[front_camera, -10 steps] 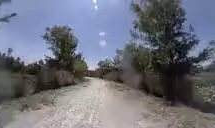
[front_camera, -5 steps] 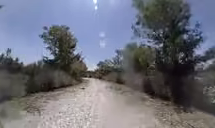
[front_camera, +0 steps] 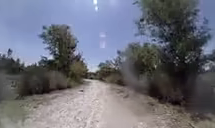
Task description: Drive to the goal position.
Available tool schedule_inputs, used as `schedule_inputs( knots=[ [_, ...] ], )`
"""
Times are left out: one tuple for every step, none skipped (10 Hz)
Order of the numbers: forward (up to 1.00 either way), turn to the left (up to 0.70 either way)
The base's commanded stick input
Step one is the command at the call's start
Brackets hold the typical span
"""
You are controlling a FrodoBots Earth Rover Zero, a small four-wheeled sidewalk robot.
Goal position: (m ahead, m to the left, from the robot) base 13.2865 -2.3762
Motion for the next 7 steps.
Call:
schedule_inputs(
  knots=[
    [0.7, 0.14],
    [0.7, 0.11],
    [0.7, 0.0],
    [0.7, 0.0],
    [0.7, 0.0],
    [0.7, 0.0],
    [0.7, 0.0]
  ],
)
